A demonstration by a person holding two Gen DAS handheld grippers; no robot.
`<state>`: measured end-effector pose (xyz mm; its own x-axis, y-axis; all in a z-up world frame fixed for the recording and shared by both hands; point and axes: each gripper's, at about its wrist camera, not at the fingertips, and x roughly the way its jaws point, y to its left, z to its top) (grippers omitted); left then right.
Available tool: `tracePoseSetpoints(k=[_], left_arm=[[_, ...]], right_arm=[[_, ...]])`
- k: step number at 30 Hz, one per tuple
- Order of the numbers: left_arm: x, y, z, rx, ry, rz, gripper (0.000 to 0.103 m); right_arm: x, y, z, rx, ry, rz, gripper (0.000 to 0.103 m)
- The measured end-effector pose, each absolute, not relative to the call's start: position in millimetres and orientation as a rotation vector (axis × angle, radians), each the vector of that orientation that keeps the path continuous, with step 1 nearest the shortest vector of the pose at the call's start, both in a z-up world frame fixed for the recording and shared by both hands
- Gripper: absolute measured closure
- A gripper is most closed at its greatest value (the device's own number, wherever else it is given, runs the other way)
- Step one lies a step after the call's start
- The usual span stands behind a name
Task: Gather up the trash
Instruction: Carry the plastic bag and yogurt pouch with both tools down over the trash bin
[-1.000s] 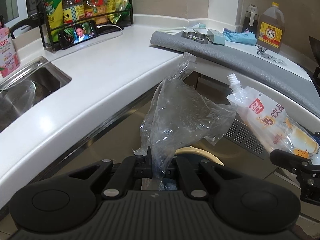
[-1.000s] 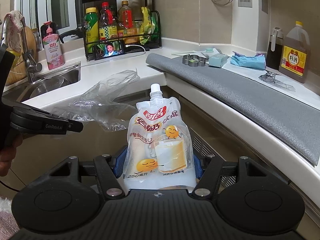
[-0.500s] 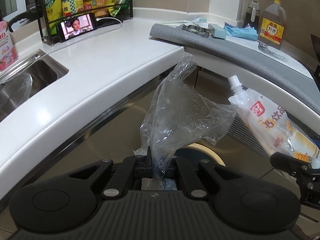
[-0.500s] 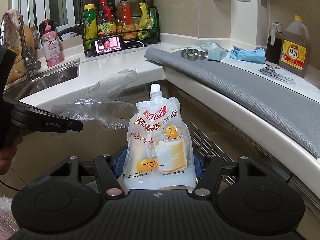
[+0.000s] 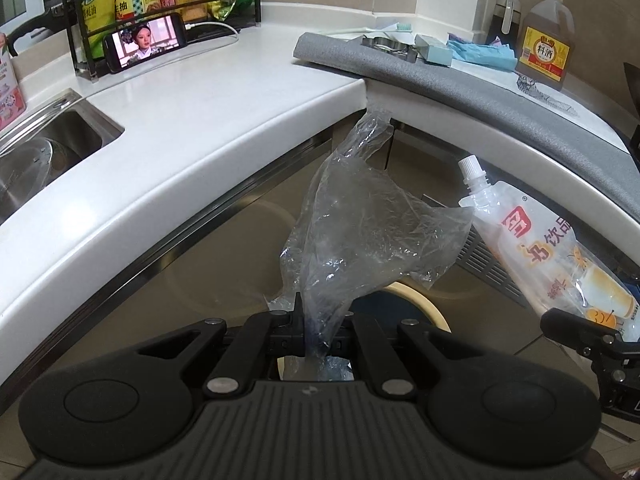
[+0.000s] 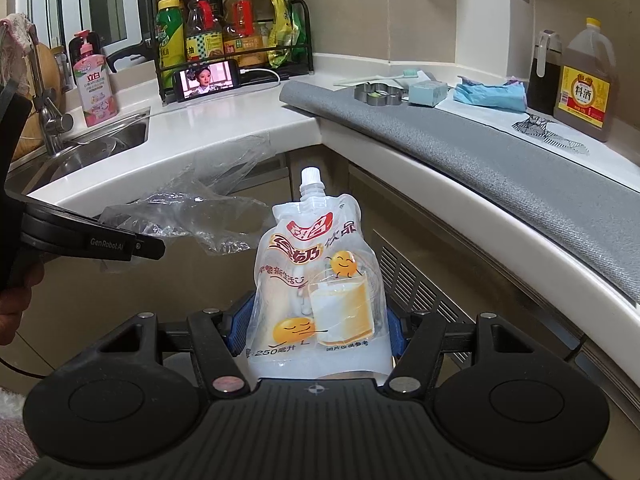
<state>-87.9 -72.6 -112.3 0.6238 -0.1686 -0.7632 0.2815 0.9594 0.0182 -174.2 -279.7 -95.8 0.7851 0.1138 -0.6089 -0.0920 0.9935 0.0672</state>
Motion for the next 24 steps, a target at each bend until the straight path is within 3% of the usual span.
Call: tracePoseSetpoints(k=[24], left_arm=[[-77.4, -82.5, -119.7, 0.173, 0.87, -0.275, 0.101]], right_arm=[[-159.9, -278.5, -100.2, 0.028, 0.703, 0.106, 0.037]])
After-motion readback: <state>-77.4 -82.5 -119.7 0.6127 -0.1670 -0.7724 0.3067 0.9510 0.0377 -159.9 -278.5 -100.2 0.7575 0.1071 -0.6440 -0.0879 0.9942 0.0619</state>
